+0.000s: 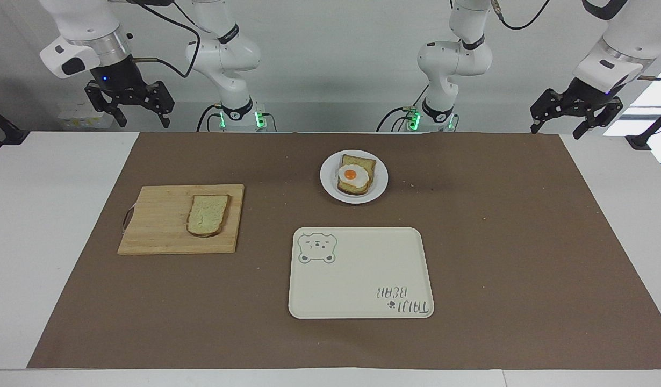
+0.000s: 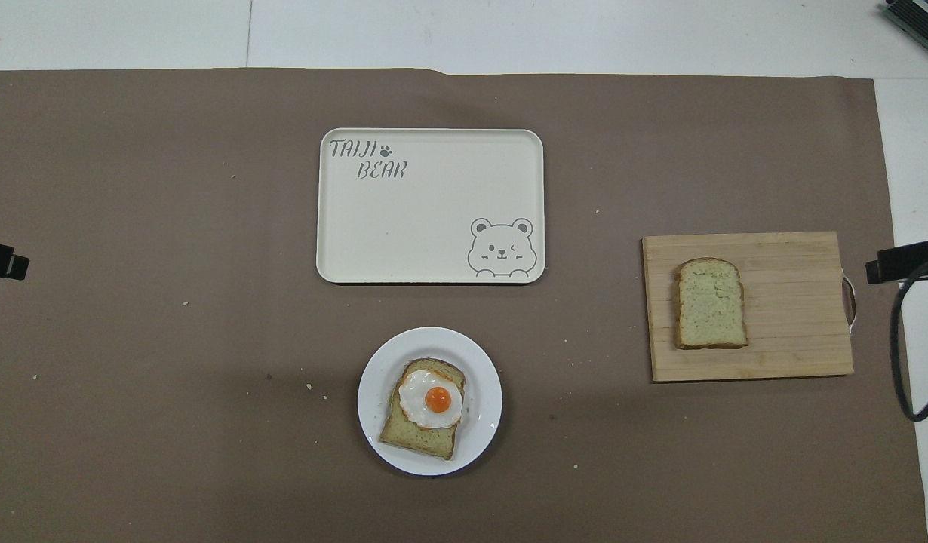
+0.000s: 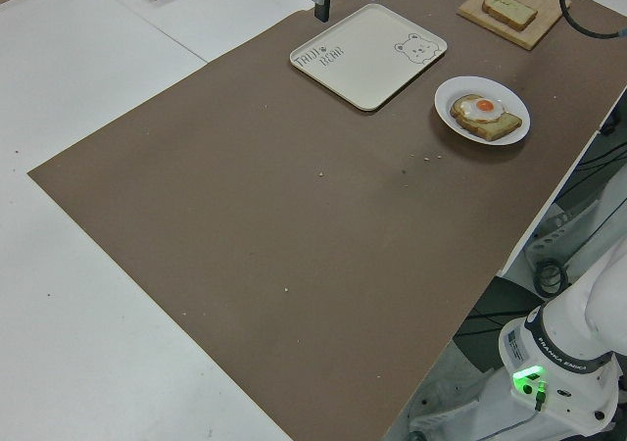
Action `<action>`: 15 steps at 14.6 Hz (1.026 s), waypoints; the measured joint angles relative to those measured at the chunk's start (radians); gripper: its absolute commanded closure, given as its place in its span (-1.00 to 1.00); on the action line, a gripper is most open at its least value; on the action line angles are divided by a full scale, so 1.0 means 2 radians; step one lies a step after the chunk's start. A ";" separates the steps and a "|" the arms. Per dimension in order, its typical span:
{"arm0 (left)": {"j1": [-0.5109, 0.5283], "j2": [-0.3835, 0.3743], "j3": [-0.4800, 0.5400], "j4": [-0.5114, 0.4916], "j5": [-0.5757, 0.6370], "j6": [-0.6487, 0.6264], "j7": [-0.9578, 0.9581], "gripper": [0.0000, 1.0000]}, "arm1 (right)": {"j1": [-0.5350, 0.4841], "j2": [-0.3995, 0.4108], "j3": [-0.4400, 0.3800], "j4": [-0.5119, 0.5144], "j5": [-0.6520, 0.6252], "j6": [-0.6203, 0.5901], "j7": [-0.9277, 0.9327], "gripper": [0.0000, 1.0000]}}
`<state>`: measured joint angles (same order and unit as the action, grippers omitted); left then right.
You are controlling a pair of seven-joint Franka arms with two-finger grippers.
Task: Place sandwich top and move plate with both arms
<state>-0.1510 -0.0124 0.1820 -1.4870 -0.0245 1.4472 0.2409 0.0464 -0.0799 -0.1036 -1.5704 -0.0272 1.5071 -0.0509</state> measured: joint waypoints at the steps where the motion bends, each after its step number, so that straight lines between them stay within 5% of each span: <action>1: 0.000 0.000 -0.001 0.000 0.000 0.000 0.000 -1.00 | 0.000 0.000 0.000 0.000 0.000 0.003 0.000 -1.00; 15: -0.001 -0.002 -0.004 -0.004 0.000 0.000 0.000 -1.00 | 0.000 0.000 0.000 -0.011 0.001 0.011 0.000 -1.00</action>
<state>-0.1525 -0.0161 0.1731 -1.4950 -0.0245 1.4470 0.2411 0.0466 -0.0800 -0.1037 -1.5924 -0.0256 1.5298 -0.0509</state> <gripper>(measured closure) 0.000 0.000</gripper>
